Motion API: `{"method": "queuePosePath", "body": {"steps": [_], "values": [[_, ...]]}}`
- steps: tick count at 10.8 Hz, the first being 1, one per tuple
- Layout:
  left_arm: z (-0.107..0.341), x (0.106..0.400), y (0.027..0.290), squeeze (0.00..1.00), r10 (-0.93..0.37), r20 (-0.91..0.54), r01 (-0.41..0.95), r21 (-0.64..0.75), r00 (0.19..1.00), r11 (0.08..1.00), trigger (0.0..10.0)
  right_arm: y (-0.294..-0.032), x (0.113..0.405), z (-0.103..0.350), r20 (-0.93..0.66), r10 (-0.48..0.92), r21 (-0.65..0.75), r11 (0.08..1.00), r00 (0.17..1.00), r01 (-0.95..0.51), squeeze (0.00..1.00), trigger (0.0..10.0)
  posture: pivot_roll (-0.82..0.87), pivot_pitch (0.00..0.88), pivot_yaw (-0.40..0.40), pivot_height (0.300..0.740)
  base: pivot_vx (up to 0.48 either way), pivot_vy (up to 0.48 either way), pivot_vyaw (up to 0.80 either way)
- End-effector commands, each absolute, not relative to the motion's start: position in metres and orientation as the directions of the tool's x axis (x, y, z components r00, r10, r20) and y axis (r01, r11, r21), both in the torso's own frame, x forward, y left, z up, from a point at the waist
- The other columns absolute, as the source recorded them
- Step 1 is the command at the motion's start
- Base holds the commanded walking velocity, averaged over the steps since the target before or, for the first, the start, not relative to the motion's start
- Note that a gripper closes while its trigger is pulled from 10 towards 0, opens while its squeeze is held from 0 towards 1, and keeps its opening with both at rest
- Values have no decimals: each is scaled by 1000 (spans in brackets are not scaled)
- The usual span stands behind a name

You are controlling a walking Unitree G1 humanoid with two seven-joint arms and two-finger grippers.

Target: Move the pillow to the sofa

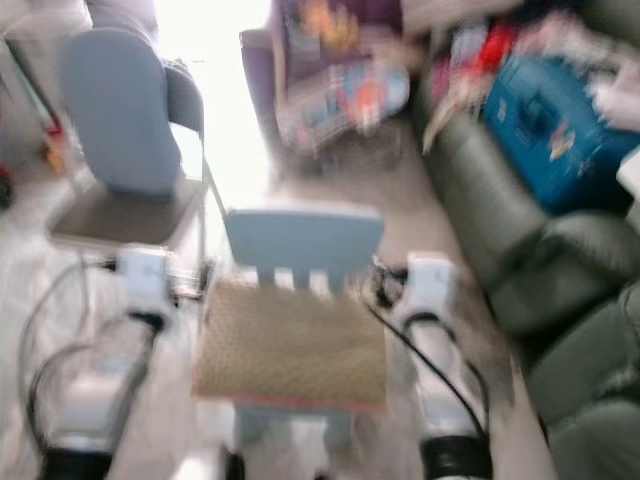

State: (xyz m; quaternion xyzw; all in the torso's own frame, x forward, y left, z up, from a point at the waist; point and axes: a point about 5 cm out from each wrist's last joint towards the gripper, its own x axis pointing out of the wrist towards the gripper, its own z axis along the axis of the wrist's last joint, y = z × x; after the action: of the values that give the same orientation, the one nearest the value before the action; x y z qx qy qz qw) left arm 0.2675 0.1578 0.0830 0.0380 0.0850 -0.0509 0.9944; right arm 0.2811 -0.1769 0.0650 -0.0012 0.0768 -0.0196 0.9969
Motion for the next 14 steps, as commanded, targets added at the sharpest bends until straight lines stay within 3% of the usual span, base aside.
{"method": "queuePosePath", "body": {"steps": [1, 10, 14], "values": [[83, 268, 150, 0, -113, -171, 125, 62, 979, 990, 10000, -187, 277, 61, -172, -71, -16, 997, 983, 69, 0, 10000, 29, 50, -54, 740, 0, 0, 0], [78, 262, 163, 0, -56, -171, 78, 125, 984, 989, 10000, -187, 274, 59, -177, -61, -20, 998, 982, 59, 0, 10000, 26, 56, -61, 740, 0, 0, 0], [77, 262, 165, 0, -53, -172, 77, 139, 984, 987, 10000, -186, 273, 59, -178, -51, -19, 999, 983, 49, 0, 10000, 29, 54, -63, 677, 0, 0, 0]]}}
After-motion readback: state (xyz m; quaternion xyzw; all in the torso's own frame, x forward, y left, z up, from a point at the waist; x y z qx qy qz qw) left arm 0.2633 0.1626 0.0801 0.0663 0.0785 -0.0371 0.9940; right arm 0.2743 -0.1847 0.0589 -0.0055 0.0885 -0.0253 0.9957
